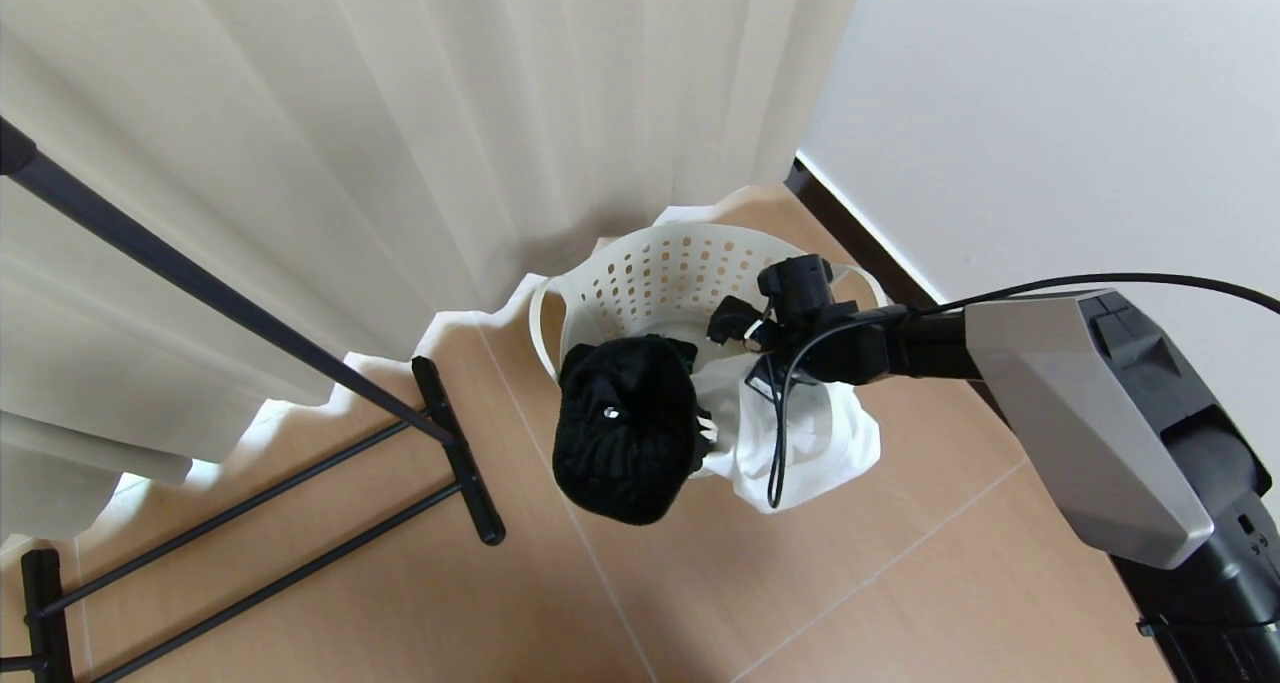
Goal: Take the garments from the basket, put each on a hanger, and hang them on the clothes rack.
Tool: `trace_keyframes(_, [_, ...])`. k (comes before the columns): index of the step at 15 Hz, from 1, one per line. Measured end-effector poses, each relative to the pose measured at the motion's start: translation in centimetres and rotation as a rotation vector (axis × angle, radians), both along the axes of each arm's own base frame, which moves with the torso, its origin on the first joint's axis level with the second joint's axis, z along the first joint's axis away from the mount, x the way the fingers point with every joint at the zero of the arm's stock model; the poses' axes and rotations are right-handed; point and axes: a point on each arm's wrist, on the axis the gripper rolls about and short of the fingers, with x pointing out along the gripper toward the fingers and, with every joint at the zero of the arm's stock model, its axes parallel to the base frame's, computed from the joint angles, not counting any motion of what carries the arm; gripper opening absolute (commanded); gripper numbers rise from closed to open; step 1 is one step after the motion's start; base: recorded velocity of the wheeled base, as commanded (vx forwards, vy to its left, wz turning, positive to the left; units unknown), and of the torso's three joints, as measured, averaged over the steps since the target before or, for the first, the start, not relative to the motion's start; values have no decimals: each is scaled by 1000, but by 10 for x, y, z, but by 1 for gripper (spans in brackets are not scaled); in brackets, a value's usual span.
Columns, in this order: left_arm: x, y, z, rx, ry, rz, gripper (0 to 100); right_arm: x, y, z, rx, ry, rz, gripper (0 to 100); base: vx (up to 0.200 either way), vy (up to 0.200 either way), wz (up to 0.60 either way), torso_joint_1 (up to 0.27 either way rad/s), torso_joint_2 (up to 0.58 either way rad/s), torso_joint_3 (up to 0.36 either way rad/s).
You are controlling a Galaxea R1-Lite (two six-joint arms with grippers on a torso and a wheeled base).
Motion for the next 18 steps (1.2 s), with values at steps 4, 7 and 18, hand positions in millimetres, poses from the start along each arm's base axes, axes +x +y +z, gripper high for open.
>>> trace_keyframes(4, [0,0,0,-1,0,0,100,-14,0,22,92,-21,-75,0,0,0,0,0,0,0])
trace_keyframes(7, [0,0,0,0,0,0,100,-45,5,50,190,-33,-140,0,0,0,0,0,0,0])
trace_keyframes(18, [0,0,0,3,-1,0,100,-258,-25,149,559,-185,-7,0,0,0,0,0,0,0])
